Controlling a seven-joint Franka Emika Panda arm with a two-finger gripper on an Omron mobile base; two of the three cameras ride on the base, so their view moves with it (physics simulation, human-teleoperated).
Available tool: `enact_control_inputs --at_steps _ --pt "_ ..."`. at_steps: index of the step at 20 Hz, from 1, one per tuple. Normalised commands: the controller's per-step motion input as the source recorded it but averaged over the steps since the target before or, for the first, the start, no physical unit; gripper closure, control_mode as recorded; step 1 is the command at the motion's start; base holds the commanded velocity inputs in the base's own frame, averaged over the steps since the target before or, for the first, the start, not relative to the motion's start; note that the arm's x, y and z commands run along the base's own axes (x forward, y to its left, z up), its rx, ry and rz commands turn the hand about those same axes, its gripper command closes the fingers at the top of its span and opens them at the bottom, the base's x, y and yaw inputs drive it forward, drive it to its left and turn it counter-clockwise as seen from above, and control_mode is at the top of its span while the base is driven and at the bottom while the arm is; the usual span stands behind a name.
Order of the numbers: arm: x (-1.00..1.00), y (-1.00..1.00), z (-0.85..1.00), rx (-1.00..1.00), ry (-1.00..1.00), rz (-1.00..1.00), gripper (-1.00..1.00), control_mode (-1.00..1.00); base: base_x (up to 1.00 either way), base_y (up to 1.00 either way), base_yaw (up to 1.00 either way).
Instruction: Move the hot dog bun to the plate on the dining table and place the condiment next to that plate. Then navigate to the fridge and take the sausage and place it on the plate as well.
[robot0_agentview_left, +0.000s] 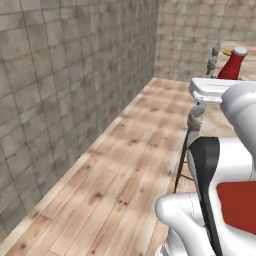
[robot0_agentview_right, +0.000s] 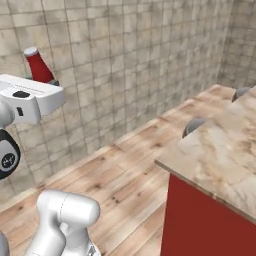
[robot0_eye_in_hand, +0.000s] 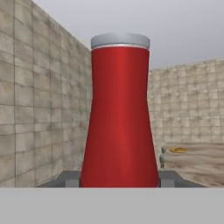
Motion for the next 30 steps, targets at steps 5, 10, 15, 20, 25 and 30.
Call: enact_control_inputs --at_steps 5,10,15,20,25,30 --pt "0.00 0.00 0.00 0.00 0.00 0.00 1.00 1.00 1.00 0.51 -0.40" --pt "0.00 0.00 0.00 0.00 0.00 0.00 1.00 1.00 1.00 0.65 -0.42" --pt "0.00 0.00 0.00 0.00 0.00 0.00 1.00 1.00 1.00 0.73 -0.42" --pt "0.00 0.00 0.00 0.00 0.00 0.00 1.00 1.00 1.00 0.77 -0.41" --pt "0.00 0.00 0.00 0.00 0.00 0.00 1.00 1.00 1.00 0.65 -0.46" --pt "0.00 0.00 0.00 0.00 0.00 0.00 1.00 1.00 1.00 0.63 -0.45"
